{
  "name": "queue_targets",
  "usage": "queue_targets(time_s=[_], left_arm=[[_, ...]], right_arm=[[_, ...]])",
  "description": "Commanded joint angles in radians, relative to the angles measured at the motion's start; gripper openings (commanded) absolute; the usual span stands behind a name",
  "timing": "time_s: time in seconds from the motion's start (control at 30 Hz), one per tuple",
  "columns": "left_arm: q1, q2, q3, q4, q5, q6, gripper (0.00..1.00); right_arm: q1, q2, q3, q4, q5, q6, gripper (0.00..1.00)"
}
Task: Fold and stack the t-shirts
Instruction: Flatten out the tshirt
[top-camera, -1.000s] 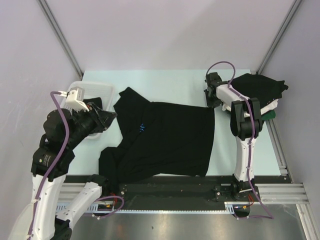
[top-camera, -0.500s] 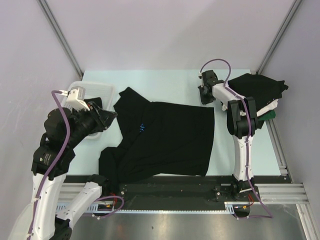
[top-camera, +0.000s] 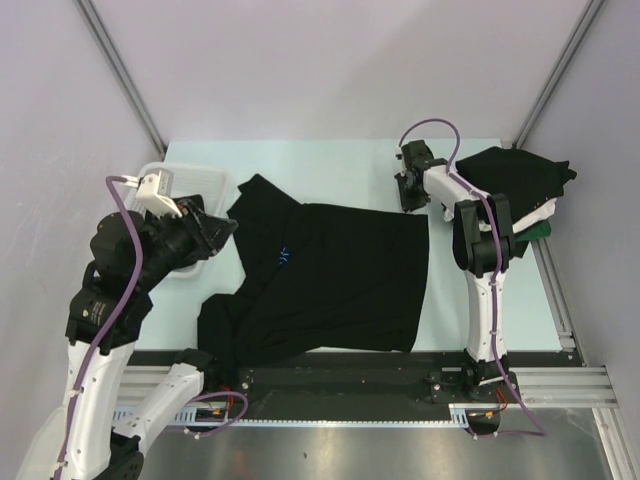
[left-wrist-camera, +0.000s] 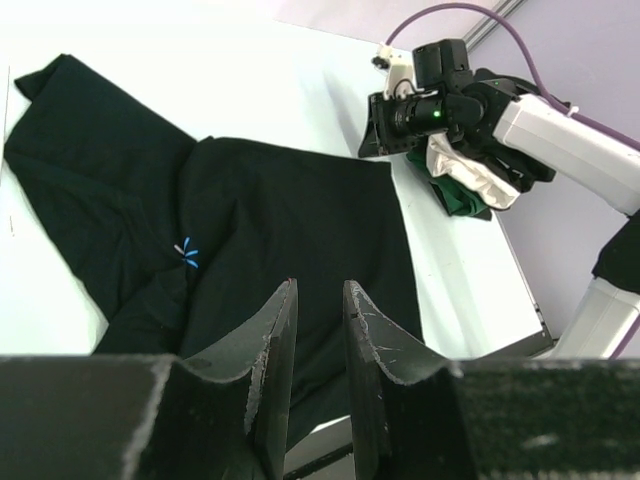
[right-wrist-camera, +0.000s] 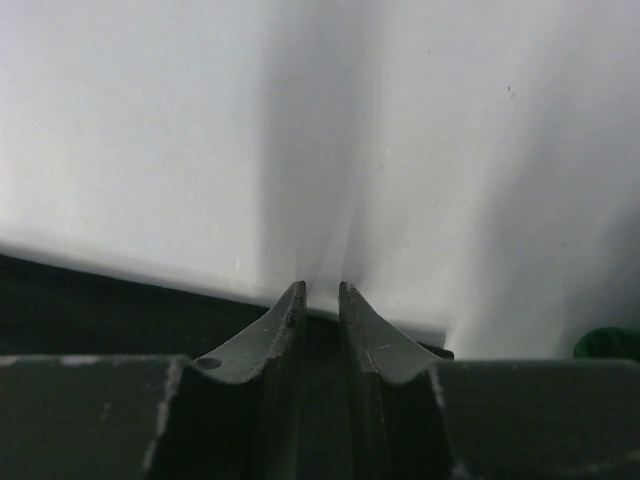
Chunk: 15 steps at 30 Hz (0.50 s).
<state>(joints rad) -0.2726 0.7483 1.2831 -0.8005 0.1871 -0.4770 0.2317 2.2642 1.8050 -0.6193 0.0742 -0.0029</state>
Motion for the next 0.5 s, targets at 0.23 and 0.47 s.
queue_targets(time_s=[0.23, 0.47], left_arm=[[0.007, -0.027, -0.016, 0.044, 0.031, 0.020, 0.30], [0.009, -0.032, -0.018, 0.044, 0.037, 0.015, 0.31]], right_arm=[[-0.028, -0.120, -0.105, -0.068, 0.062, -0.019, 0.26], [-0.034, -0.209, -0.171, -0.019, 0.091, -0.026, 0.26]])
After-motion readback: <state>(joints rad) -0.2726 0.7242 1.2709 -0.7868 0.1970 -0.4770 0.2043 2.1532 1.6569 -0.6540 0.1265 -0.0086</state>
